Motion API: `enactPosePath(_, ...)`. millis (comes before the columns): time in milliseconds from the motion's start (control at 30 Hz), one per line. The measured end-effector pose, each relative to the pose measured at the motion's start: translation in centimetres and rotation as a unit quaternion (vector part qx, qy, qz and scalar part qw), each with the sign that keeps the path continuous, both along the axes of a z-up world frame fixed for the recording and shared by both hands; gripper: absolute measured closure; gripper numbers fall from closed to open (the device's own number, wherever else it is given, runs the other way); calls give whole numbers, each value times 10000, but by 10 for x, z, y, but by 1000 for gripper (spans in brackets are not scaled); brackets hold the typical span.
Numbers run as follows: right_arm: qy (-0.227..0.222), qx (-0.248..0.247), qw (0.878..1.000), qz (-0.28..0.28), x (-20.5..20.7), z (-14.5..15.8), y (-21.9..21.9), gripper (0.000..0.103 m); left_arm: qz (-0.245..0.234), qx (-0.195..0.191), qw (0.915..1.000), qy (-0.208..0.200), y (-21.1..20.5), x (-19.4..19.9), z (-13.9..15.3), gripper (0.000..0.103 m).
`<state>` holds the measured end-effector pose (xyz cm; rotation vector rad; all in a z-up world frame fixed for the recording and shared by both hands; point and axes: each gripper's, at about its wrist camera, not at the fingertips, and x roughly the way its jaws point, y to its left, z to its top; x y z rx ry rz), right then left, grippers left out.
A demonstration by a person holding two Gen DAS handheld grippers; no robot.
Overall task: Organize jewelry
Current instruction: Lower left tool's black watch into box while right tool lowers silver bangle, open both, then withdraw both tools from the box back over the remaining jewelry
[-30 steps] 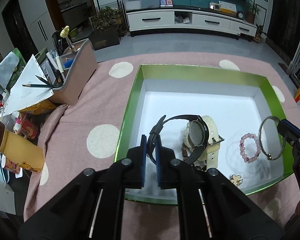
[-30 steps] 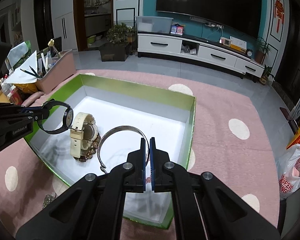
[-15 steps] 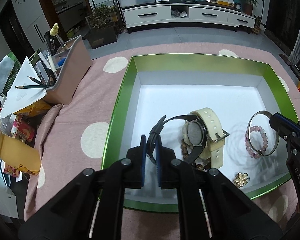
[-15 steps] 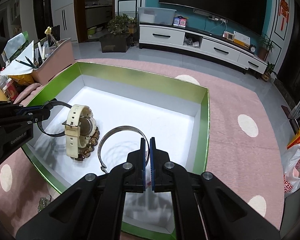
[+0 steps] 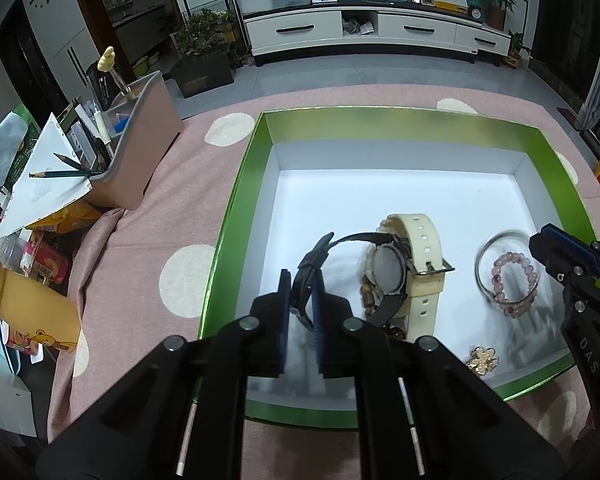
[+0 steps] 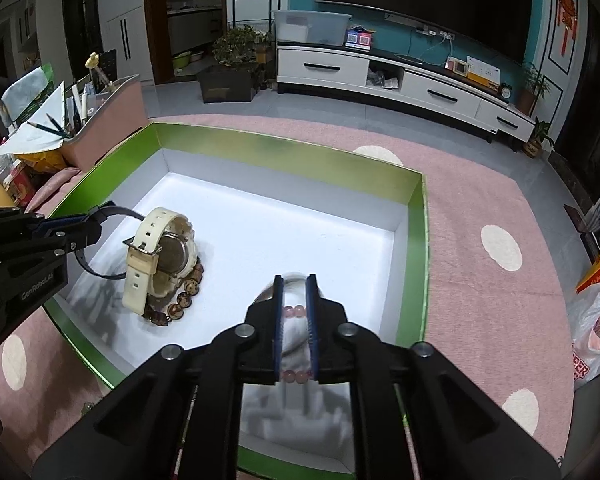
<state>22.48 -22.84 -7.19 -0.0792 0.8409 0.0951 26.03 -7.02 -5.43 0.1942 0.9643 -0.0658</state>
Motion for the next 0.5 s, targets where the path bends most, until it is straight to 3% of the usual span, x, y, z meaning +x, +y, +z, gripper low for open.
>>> enactPosePath(167, -79, 167, 9998, -57, -4, 7, -5, 81, -60, -36, 9999, -77, -1, -5, 6, 82)
enactPosePath(267, -178, 352, 9992, -61, -12, 15, -9, 66, -96, -78, 9998, -163, -3, -10, 13, 65)
enactPosePath(400, -401, 563, 9976, -11, -31, 28, -14, 62, -167, -148, 9991, -363, -5, -23, 27, 40)
enactPosePath(500, -509, 651, 9966, -26, -45, 36, -19, 56, -214, -266, 9983, -463, -6, -37, 37, 31)
